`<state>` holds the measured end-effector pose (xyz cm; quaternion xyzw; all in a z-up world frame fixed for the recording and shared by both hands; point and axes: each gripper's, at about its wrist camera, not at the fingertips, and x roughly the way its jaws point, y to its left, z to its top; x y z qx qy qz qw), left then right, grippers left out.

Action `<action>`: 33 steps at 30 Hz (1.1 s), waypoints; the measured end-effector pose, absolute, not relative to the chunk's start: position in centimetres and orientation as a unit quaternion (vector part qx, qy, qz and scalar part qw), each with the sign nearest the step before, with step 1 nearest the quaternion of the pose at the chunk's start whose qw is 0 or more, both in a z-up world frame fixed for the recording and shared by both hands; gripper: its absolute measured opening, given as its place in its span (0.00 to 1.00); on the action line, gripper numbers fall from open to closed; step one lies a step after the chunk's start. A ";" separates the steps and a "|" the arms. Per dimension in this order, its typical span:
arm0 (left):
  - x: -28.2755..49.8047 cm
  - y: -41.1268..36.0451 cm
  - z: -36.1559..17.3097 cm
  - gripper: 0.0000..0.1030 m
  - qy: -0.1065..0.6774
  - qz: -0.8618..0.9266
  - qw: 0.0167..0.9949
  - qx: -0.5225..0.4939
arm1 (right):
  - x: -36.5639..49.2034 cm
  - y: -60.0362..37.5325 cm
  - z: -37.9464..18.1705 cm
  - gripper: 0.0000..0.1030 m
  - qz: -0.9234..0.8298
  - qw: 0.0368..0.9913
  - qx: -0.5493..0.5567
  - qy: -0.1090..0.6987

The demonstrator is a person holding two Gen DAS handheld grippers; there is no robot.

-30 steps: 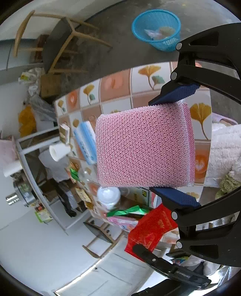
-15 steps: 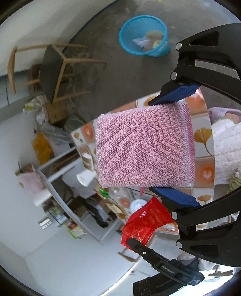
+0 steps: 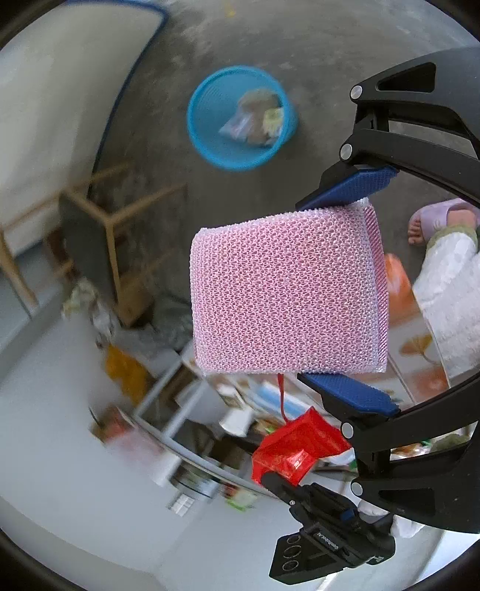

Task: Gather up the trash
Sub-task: 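Carry both items over the blue wastebasket and open both grippers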

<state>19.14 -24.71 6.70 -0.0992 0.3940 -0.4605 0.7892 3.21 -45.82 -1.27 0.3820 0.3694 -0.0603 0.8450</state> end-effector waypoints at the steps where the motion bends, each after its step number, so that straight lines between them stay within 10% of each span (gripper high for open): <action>1: 19.4 -26.5 6.3 0.03 0.404 -0.466 0.781 -0.094 | 2.8 -46.9 -2.0 0.75 -0.068 0.839 0.395 0.369; 22: 23.3 -54.0 -11.8 0.04 0.573 -0.442 0.690 0.016 | 5.3 -63.0 -16.4 0.78 -0.141 0.721 0.576 0.359; 26: 25.0 -55.3 -14.4 0.42 0.592 -0.414 0.691 0.006 | 7.9 -65.2 -19.3 0.85 -0.156 0.715 0.573 0.370; 33: 25.2 -54.1 -13.4 0.47 0.581 -0.419 0.697 0.027 | 7.2 -65.6 -23.8 0.85 -0.229 0.687 0.554 0.410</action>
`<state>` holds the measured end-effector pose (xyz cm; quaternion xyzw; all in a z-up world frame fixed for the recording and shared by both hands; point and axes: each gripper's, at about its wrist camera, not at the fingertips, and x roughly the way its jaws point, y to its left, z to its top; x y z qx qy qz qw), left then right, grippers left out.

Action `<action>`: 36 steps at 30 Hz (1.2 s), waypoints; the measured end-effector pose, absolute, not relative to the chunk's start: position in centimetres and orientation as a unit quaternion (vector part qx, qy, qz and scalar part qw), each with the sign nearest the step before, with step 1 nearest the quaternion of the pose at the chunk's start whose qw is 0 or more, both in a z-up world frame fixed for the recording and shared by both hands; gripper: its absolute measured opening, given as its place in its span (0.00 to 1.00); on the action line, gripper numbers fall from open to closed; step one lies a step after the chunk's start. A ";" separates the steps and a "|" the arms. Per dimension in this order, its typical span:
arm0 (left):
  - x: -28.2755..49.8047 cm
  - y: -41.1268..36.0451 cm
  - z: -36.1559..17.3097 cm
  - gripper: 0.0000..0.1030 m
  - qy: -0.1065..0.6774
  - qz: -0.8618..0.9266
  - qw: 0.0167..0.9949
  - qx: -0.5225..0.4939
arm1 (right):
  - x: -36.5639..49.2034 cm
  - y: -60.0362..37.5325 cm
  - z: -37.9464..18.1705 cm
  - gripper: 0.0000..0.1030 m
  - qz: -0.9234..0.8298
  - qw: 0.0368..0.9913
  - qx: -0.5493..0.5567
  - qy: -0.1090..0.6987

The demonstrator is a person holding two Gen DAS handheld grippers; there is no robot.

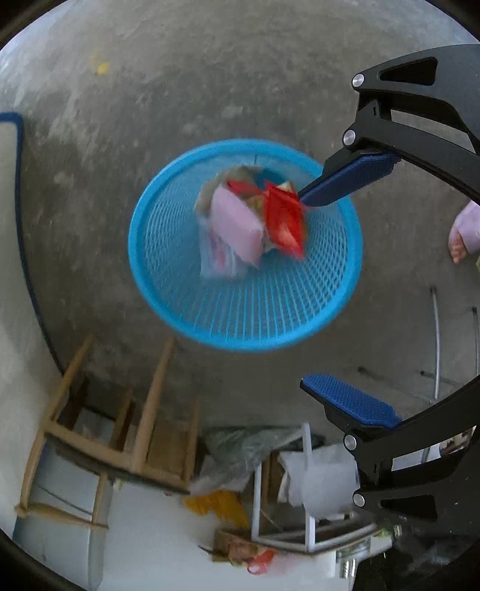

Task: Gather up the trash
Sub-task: 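Carry both items over the blue wastebasket and open both grippers, then return both open tools to the table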

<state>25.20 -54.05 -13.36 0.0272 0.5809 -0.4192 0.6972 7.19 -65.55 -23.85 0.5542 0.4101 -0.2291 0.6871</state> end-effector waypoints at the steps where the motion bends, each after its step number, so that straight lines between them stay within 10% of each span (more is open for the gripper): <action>1: 25.3 -53.7 -13.0 0.47 0.577 -0.422 0.699 0.025 | 6.7 -65.4 -23.9 0.85 -0.232 0.687 0.552 0.411; 36: 17.2 -12.8 8.2 0.66 0.350 -0.324 0.878 -0.045 | 8.3 -43.2 -1.9 0.85 0.035 0.821 0.406 0.401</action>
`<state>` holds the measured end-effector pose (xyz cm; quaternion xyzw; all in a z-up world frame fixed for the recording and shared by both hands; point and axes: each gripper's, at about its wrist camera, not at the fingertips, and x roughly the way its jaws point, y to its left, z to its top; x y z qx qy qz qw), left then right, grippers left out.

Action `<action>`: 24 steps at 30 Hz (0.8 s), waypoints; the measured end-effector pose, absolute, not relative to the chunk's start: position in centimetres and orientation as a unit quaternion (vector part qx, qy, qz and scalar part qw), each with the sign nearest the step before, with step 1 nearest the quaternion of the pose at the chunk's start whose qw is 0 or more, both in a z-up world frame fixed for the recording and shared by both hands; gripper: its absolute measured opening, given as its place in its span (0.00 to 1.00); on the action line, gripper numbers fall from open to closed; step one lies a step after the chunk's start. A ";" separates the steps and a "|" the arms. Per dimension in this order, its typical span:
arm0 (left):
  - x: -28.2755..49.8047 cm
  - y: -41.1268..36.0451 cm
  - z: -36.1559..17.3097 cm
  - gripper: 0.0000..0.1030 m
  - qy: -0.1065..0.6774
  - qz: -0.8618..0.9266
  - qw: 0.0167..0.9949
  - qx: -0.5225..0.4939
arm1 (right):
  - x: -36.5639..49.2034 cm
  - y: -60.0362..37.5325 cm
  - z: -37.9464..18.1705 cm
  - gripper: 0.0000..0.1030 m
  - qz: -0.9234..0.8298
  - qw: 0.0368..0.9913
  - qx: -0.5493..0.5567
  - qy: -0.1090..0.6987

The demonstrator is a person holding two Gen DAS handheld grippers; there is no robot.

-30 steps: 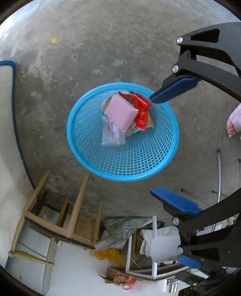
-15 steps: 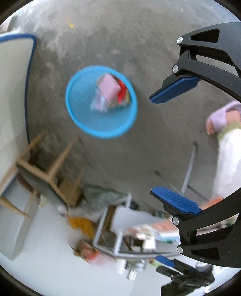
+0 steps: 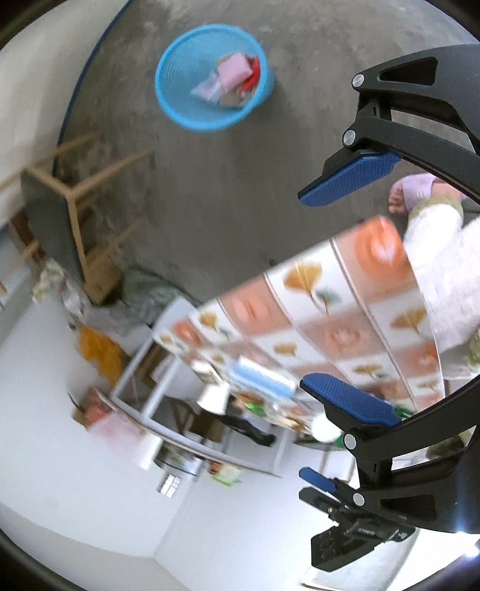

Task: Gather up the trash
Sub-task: 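Return both open tools to the table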

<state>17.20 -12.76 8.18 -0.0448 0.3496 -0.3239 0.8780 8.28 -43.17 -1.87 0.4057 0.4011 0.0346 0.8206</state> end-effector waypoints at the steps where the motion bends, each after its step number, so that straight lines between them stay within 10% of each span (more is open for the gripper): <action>1: 17.0 -12.0 8.3 0.66 0.348 -0.318 0.880 -0.046 | 8.8 -42.4 -1.5 0.85 0.045 0.820 0.404 0.404; 24: 19.6 0.8 8.9 0.73 0.338 -0.223 0.907 -0.116 | 17.0 -30.7 1.0 0.85 0.103 0.787 0.377 0.477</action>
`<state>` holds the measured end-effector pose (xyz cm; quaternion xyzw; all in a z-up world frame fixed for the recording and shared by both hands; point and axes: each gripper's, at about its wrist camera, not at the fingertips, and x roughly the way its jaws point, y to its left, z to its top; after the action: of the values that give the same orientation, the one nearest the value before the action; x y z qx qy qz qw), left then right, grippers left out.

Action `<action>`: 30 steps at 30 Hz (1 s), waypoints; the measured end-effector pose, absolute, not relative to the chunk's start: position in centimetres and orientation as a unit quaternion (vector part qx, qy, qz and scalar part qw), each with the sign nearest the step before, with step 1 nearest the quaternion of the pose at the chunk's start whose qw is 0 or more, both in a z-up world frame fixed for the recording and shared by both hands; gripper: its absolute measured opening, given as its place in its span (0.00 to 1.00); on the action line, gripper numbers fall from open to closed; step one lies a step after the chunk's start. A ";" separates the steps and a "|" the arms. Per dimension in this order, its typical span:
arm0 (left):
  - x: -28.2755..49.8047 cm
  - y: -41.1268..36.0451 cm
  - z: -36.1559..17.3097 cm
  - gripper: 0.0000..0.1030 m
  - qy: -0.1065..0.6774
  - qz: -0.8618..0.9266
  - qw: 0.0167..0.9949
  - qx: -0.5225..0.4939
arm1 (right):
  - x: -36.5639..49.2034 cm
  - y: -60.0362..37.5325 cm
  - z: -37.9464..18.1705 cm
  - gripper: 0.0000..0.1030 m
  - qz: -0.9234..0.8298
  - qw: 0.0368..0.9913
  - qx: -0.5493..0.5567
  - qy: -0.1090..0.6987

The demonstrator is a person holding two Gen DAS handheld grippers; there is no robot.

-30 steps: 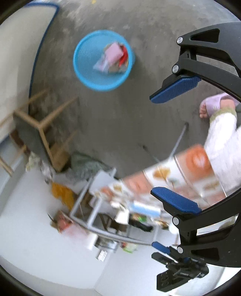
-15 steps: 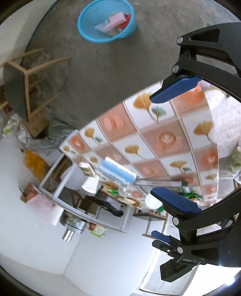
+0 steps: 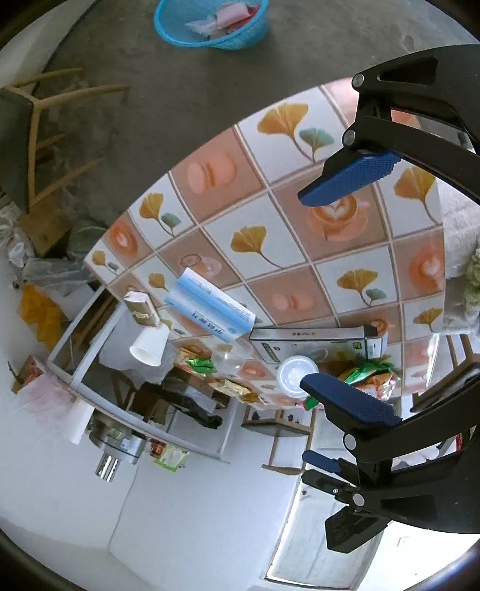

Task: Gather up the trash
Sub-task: 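Return both open tools to the table, then grasp blue Mecobalamin tablet box with right gripper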

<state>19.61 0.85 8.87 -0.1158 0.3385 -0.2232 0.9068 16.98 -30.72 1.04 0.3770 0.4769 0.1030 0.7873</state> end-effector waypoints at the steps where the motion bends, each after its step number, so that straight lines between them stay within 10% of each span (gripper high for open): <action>1: 20.1 1.1 9.0 0.73 0.337 -0.220 0.908 -0.115 | 17.4 -30.4 0.9 0.85 0.102 0.786 0.377 0.480; 30: 37.1 7.7 1.0 0.76 0.468 -0.173 0.851 -0.164 | 36.3 -23.4 -7.3 0.85 0.040 0.694 0.429 0.577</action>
<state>37.09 7.69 0.98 -0.1635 0.4675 -0.1732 0.8513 36.28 -23.42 -7.27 0.4288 0.5768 0.0398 0.6942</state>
